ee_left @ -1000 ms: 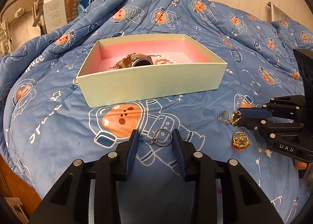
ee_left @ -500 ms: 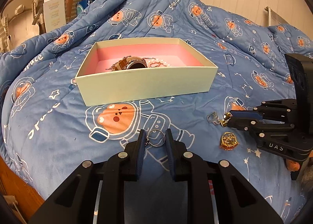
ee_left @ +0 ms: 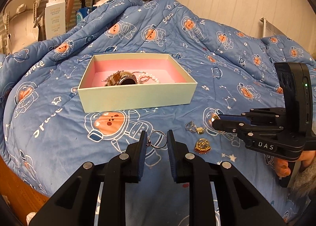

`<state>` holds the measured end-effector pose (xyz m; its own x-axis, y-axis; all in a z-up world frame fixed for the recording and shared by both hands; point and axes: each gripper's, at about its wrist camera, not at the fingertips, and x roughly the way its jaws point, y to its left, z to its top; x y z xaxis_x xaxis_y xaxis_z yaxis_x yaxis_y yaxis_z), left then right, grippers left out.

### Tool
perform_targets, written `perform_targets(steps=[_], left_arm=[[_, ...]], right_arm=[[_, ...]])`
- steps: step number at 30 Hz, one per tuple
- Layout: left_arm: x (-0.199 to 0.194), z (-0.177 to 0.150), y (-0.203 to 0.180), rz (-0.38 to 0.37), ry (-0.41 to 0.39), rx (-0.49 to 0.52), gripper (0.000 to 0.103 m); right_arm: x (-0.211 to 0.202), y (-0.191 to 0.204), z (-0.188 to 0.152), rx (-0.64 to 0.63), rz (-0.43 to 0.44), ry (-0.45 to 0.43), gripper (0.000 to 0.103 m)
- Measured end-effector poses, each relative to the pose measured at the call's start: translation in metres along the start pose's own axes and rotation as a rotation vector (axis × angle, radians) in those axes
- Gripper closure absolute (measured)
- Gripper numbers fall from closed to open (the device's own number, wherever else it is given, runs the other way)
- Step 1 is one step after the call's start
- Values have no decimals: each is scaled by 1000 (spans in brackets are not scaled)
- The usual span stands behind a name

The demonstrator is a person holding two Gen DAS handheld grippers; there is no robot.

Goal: Organize jewelry
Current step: 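Grasp the silver ring with the left gripper while the right gripper grasps a small gold earring, then carry ring and gold earring into the pink-lined box and open both grippers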

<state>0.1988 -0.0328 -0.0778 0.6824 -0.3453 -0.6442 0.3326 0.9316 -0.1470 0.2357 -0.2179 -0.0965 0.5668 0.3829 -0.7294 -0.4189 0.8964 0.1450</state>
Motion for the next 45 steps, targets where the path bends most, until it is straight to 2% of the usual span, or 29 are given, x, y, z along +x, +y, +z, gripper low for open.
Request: perform_targets(steps=[8,16,24,33,41,45], left_arm=[[-11,27,1,-32,-45,6,83],[-7,59,15,-23,-58,18,83],[14,86,32,-14,-38,25,83],[58,118,61,-13,45,-1,83],[105,141,86,-30,155,-91,83],[121,146,87,-12,195,-82,83]], right_arm=[[-12,7,30,18,75,-45,89],[-8,16,64,-28,82,-75,89],[11,20,94,-66,71,-75,88],[51,19,126,-98,30,-37,88],[93,9,148,-84,22,58,88],[108,4,155,-67,25,101,88]])
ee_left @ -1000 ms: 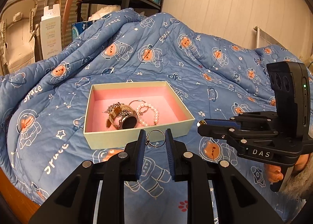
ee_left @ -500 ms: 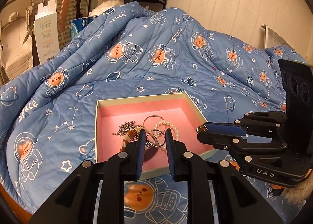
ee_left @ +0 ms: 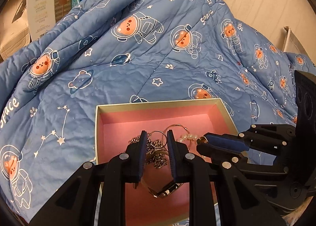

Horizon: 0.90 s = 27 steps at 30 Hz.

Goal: Organize jewelry
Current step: 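Carry ring and gold earring into the pink-lined box and open both grippers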

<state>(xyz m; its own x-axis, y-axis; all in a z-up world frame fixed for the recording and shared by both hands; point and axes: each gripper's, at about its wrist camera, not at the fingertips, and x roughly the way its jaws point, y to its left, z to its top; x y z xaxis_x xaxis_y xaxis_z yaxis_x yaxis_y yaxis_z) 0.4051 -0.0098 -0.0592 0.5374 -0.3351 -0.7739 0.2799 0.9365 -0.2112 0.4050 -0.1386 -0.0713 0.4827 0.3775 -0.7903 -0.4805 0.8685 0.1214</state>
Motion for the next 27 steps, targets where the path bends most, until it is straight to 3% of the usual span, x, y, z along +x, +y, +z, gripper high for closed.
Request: perform_targets(steps=[15,27], left_arm=[[34,13,9,22,94,-51,83],[41,11,7,18,113,-59,83]], right_arm=[[37,-7,13,-7,-19,123,88],[45,-3,15,-24,-27,151,88]])
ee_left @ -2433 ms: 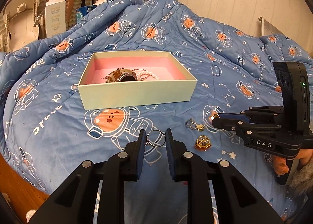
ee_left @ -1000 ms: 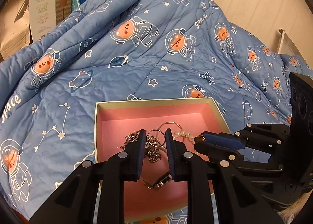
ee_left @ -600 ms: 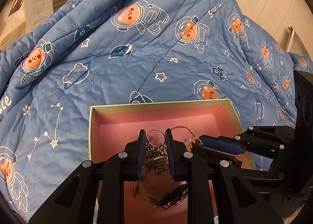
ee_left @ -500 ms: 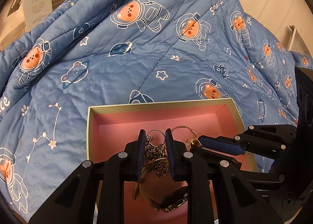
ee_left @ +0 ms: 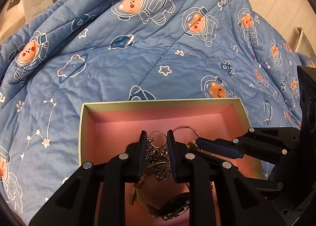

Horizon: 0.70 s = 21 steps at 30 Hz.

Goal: Organize jewelry
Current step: 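Carry ring and gold earring into the pink-lined box and open both grippers, then withdraw both grippers toward the gold charms on the duvet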

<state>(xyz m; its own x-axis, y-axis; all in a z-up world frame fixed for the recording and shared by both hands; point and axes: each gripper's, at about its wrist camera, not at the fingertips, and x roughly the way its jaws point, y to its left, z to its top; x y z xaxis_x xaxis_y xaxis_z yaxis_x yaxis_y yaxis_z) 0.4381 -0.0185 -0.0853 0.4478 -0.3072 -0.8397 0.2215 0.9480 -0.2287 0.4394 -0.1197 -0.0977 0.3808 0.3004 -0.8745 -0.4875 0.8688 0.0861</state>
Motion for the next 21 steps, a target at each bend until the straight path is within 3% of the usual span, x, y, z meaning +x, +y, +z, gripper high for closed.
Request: perform_targets(steps=[7,8,11,15,16,18,21], left_arm=[[-14,-1,-1,-31,-41,-19,65],[-17,-1,0,-34,-51,-25,60],[-29,-2,4,-54,-89,-54,50],[-50,-6,13,-72,-158,-117,31],[-56,-9,15,-71,-180,-134,27],[-68,-18,20,-69,-220,-155,18],[-83,-37,23,-96,-256,-179,11]], right_arm=[[-4,1,-2,-7,6,-14,88],[-5,1,-3,-8,8,-17,85],[-13,2,-5,-14,-13,-47,63],[-30,4,-10,-19,-36,-104,59],[-36,5,-12,-20,-43,-122,55],[-51,8,-20,-21,-56,-175,38],[-73,12,-37,-30,-67,-246,37]])
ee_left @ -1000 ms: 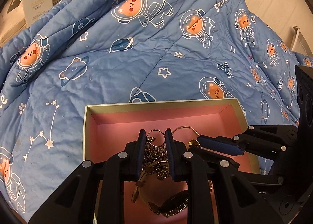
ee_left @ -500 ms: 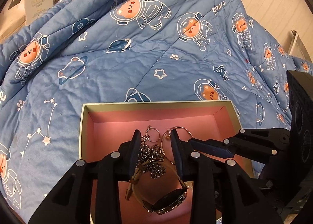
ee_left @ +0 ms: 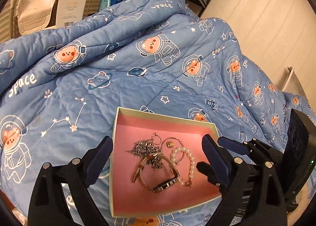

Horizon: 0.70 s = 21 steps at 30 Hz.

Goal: Organize jewelry
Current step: 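Withdraw both grippers toward the gold charms on the duvet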

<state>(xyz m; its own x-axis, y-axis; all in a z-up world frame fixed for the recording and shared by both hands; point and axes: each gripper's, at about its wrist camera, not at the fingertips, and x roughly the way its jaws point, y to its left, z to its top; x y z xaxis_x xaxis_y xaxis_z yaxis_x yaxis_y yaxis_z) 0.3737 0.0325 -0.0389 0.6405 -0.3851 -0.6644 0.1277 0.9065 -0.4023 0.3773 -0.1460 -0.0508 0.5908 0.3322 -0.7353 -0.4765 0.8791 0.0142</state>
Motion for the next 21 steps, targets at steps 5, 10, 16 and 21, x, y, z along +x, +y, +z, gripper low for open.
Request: perform_targets(steps=[5,10,16,21], left_arm=[[-27,-38,2,-23,-29,-9,10],[-43,-81,-9,6,-23,78,10],[-55,-134,-37,-17,-9,205,10],[-53,-170,-71,-86,29,307,19]], right_arm=[[-31,-2,-31,15,-7,-38,37],[-48,-7,-65,46,-17,-37,37],[-57,-21,-103,128,-32,-16,37],[-60,-30,-125,191,-26,2,37]])
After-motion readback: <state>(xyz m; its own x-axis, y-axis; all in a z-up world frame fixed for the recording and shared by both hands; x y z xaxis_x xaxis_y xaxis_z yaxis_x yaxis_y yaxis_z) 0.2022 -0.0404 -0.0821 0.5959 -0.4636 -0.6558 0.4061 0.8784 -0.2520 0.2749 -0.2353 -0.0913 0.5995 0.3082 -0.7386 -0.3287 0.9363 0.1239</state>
